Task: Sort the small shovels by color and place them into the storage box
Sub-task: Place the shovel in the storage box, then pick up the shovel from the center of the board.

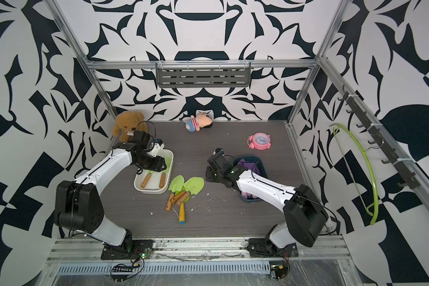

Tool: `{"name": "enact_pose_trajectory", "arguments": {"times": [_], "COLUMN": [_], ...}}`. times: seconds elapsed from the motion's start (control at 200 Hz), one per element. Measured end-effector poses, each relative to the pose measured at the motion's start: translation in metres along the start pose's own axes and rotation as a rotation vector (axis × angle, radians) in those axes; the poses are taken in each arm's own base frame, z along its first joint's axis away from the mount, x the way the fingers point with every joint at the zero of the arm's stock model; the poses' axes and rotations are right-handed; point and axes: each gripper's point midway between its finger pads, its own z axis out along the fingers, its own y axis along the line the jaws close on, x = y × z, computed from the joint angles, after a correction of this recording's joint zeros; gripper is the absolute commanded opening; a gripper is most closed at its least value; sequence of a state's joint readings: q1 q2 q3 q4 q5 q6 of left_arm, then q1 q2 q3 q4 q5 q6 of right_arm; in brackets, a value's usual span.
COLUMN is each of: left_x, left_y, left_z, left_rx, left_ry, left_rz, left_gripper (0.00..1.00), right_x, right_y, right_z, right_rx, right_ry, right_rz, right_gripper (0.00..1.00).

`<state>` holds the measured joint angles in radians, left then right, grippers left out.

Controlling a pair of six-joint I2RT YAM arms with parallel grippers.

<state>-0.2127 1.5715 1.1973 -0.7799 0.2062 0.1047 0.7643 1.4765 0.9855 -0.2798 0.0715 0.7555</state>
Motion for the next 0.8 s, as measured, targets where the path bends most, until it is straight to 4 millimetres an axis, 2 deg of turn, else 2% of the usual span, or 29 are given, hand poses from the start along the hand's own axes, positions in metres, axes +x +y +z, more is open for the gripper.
{"name": "enact_pose_trajectory", "arguments": {"times": [0.14,0.2,0.39,0.52,0.685,0.8], "left_x": [0.008,0.012,0.038,0.063,0.089,0.092], "left_y": [-0.013,-0.025,-0.101,-0.137,-0.145,-0.143], "left_z": [0.001,0.004,0.016,0.033,0.064,0.075], "left_rx": [0.043,0.059,0.140,0.154,0.100,0.055], "left_ry": [0.034,0.054,0.143,0.229,0.365,0.402], "left_rz": [0.047,0.097,0.395,0.556,0.643,0.669], "left_gripper": [0.54,0.54,0.50,0.50,0.49,0.48], "right_x": [0.000,0.000,-0.003,-0.005,-0.003,0.002], "right_y": [0.002,0.001,-0.005,-0.007,-0.015,-0.021], "right_z": [0.000,0.000,-0.007,-0.020,-0.028,-0.028], "right_rx": [-0.004,0.002,0.017,0.010,0.016,0.032], "right_ry": [-0.002,-0.006,-0.030,-0.062,-0.081,-0.074], "right_rz": [-0.002,-0.002,0.000,0.008,0.019,0.024], "right_gripper": [0.22,0.22,0.22,0.22,0.22,0.22]}}
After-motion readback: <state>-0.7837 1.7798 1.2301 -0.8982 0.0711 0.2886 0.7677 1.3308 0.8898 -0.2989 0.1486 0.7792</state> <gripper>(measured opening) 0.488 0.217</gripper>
